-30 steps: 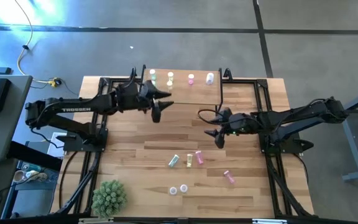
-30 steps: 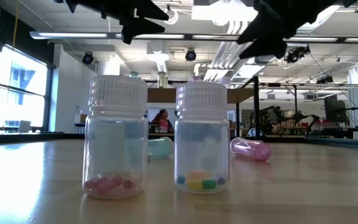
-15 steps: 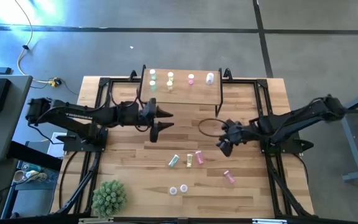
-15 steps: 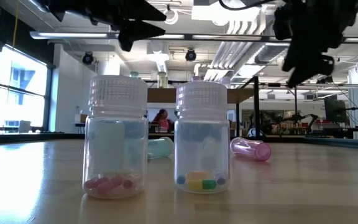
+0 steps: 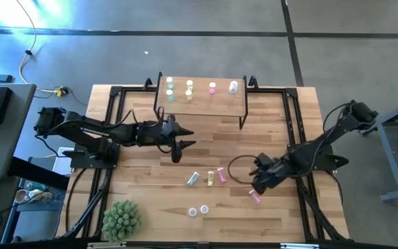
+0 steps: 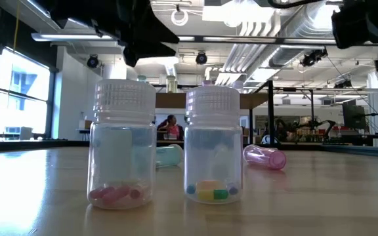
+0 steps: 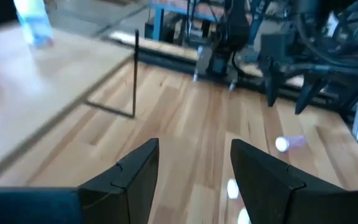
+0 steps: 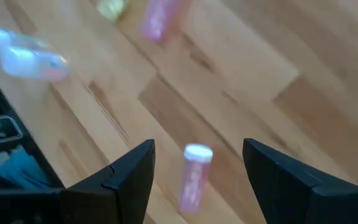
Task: Pick and place medicine bottles onto shelf by color
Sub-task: Put the bottom pink pill bottle on the shelf aligned with the other pink pill bottle
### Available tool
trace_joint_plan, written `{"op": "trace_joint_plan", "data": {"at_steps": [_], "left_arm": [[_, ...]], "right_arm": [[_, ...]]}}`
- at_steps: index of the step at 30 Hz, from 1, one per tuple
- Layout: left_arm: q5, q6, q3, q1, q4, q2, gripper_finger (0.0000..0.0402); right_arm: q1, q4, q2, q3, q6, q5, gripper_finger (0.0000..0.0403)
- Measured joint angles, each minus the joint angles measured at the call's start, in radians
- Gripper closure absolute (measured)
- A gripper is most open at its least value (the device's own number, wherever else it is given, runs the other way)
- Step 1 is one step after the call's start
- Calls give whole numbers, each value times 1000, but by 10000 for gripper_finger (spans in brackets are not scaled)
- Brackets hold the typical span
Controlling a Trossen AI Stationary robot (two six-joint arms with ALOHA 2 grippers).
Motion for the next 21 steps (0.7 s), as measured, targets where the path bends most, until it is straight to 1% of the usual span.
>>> {"op": "trace_joint_plan", "data": {"at_steps": [5,12,14,21], "left_arm": [[0,-1,0,0,12,42,213],[0,-1,0,0,50,67,213],[3,-2,0,0,45,67,213],[3,-11,0,0,43,67,213]], "right_arm": [[73,20,78,0,99,1,169],[145,159,182,0,163,1,169],[154,184,216,0,167,-4,169],[155,191,309,0,189,-45,169]]}}
